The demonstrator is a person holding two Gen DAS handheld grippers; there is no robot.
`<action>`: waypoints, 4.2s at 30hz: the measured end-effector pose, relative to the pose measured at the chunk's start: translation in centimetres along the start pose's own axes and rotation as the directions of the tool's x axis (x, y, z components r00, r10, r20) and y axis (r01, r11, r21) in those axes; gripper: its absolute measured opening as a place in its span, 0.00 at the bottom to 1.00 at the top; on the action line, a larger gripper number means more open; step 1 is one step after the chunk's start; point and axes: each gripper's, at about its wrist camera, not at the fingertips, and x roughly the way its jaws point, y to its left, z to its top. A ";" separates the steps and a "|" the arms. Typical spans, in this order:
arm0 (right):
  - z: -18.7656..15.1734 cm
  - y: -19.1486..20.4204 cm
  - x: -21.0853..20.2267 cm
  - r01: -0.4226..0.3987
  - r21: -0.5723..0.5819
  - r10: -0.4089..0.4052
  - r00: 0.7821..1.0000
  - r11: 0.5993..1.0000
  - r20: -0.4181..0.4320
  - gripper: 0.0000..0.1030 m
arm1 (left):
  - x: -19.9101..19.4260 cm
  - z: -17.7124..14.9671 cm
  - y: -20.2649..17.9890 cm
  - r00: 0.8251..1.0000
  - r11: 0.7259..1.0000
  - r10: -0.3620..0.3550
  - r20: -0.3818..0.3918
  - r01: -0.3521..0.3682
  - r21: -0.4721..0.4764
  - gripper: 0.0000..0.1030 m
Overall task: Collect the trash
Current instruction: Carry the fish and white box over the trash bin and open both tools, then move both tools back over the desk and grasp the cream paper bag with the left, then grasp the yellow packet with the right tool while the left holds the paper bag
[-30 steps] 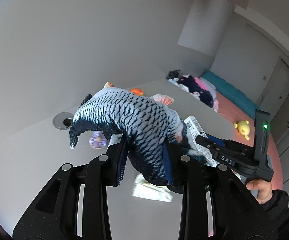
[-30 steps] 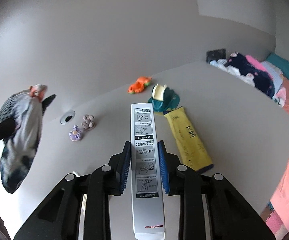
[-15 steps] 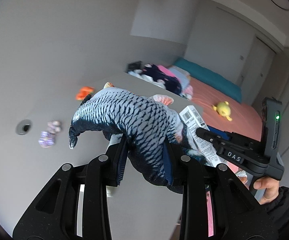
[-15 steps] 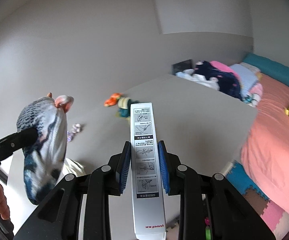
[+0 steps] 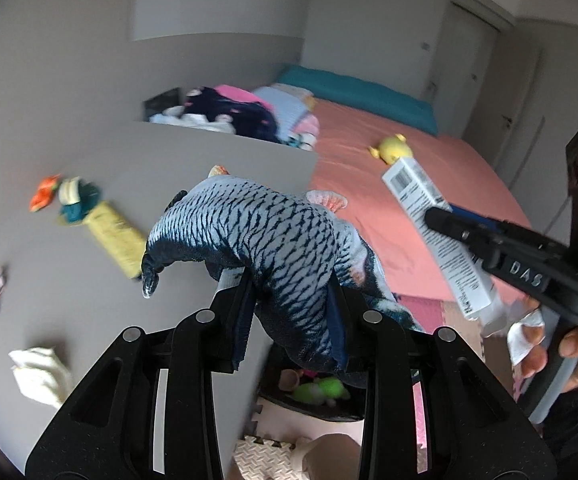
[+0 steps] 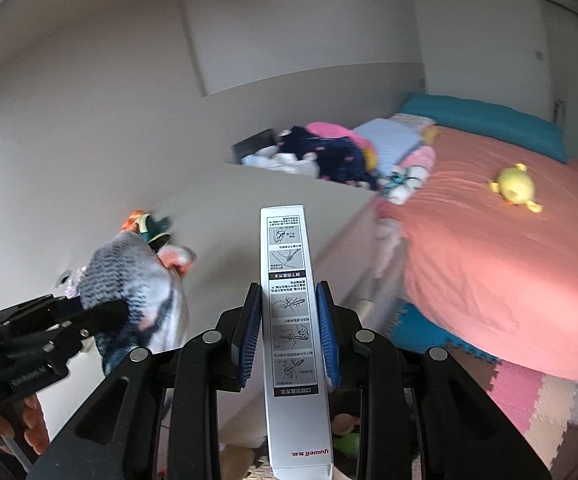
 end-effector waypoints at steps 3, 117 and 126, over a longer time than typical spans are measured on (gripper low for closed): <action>-0.1 -2.6 -0.9 0.039 0.027 -0.040 0.999 0.999 0.009 0.28 | 2.0 0.5 -2.9 1.000 0.999 -0.014 -0.025 0.015 0.048 0.31; 0.9 25.4 27.4 -0.085 -0.294 -0.021 0.940 0.952 -0.340 0.48 | 0.0 -9.0 24.9 0.950 0.978 0.209 -0.232 -0.207 0.031 0.35; 1.1 25.7 27.1 -0.080 -0.288 -0.037 0.925 0.954 -0.379 0.27 | -0.2 -9.2 24.1 0.950 0.976 0.212 -0.231 -0.217 0.007 0.36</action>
